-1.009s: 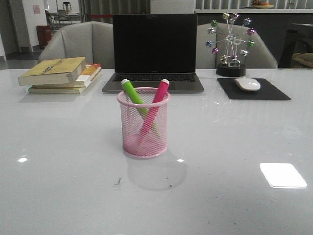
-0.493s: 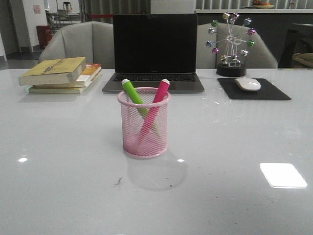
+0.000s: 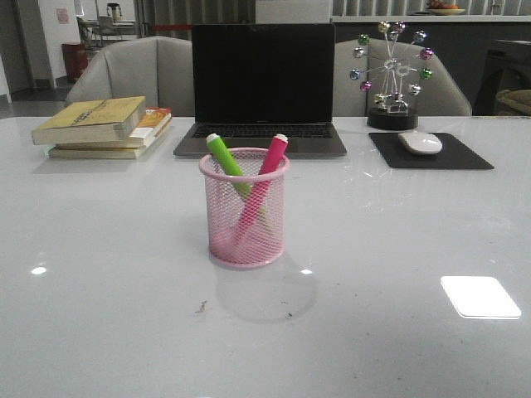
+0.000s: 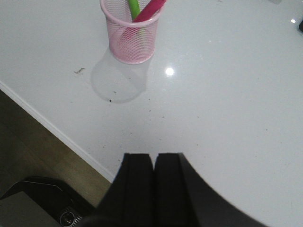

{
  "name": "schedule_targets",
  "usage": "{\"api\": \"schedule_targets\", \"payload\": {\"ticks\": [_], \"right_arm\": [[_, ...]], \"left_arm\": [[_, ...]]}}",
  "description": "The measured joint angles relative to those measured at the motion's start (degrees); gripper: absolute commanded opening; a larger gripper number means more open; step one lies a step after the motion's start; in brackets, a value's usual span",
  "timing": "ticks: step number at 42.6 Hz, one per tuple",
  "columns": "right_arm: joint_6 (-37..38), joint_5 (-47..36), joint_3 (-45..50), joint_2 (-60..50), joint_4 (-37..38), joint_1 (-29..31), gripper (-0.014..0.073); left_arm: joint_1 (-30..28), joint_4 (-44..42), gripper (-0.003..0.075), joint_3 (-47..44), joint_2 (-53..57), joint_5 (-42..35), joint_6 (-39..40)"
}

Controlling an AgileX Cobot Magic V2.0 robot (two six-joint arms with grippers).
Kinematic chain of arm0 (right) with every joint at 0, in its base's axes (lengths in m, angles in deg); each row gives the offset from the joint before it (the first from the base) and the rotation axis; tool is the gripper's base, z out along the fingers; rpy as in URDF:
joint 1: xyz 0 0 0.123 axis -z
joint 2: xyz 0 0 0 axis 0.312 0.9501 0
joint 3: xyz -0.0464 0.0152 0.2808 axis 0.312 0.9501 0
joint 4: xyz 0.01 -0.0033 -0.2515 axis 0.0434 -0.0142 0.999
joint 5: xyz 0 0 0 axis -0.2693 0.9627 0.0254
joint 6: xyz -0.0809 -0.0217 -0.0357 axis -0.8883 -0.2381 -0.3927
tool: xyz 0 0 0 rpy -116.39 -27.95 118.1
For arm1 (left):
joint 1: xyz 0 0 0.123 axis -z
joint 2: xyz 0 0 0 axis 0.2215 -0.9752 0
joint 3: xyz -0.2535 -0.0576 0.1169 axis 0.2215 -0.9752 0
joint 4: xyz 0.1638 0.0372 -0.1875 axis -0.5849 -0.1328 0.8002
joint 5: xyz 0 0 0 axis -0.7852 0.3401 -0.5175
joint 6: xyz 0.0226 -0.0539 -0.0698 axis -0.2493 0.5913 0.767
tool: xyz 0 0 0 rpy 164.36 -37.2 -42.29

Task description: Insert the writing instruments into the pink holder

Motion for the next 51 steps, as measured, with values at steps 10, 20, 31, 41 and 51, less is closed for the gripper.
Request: {"api": "schedule_targets", "payload": {"ticks": [10,20,31,41,51], "right_arm": [[0.0,-0.8,2.0,-1.6,0.0,1.2,0.0058],[0.0,-16.0,14.9,-13.6,-0.1,13.5,0.0058],[0.0,-31.9,34.2,-36.2,-0.5,30.4,0.0058],[1.4,-34.6,44.8,-46.8,-4.8,38.9,0.0058],[1.4,-34.6,46.1,-47.0,-5.5,39.4,0.0058]], "left_arm": [[0.0,0.0,0.0097,0.0,0.0,-0.1,0.0],[0.0,0.0,0.0097,0.0,0.0,-0.1,0.0],[0.0,0.0,0.0097,0.0,0.0,-0.1,0.0],[0.0,0.0,0.0097,0.0,0.0,-0.1,0.0],[0.0,0.0,0.0097,0.0,0.0,-0.3,0.0]]}}
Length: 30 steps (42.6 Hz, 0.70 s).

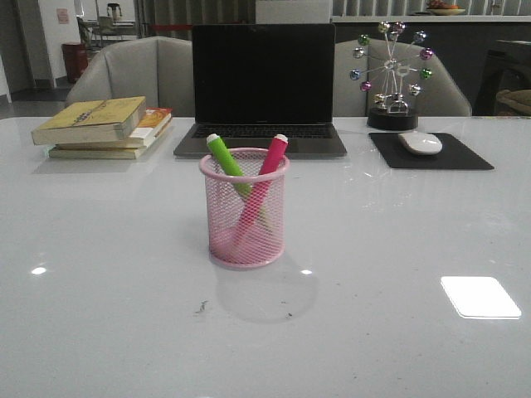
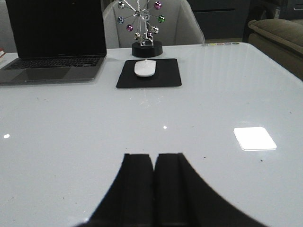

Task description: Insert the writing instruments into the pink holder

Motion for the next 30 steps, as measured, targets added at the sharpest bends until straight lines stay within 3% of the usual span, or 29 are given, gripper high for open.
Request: {"api": "schedule_targets", "payload": {"ticks": [30], "right_arm": [[-2.9,-5.8,0.0,0.0,1.2,-0.2,0.0058]], "left_arm": [[0.0,0.0,0.0097,0.0,0.0,0.0,0.0]]}}
